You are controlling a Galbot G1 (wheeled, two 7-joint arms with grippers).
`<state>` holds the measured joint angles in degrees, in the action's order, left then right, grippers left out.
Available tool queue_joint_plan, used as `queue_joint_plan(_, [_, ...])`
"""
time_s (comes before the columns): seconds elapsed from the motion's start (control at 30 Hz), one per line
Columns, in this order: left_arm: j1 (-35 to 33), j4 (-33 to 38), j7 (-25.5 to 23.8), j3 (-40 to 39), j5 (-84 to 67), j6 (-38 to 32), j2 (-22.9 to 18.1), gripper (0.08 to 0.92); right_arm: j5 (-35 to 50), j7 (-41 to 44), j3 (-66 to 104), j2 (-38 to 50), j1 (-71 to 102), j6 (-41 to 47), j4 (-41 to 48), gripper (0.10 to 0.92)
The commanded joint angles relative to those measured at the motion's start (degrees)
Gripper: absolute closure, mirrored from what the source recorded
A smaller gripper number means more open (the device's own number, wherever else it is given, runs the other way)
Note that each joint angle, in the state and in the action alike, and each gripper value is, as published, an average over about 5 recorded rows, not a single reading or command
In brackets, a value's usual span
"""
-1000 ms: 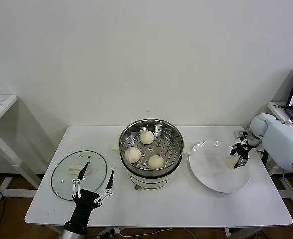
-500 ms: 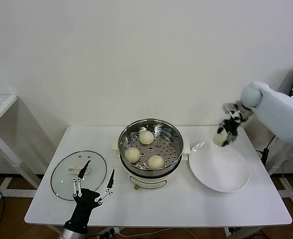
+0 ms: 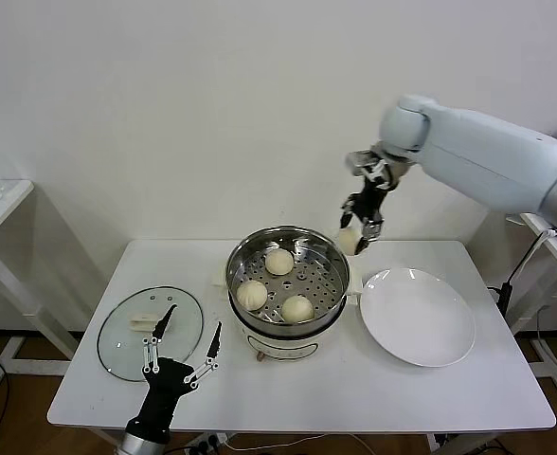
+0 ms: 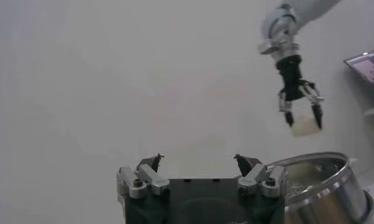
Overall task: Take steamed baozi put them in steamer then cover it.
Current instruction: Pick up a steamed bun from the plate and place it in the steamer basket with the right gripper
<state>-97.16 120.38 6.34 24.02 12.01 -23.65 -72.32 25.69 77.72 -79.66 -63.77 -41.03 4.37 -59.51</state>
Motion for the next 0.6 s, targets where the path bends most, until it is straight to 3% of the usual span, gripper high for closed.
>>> queue_joint_plan(0.03, [0.7,-0.3,0.0,-0.2,-0.3,-0.1,0.2,0.177,2.0,-1.7,-5.4,-6.3,-1.6,1.8,-3.4,0.347])
queue_joint_plan(0.6, [0.5,-0.1,0.1,0.2,-0.4,-0.1,-0.2,0.177,-2.1,-6.7,-5.1,-7.3,5.3,1.8,1.3,0.347])
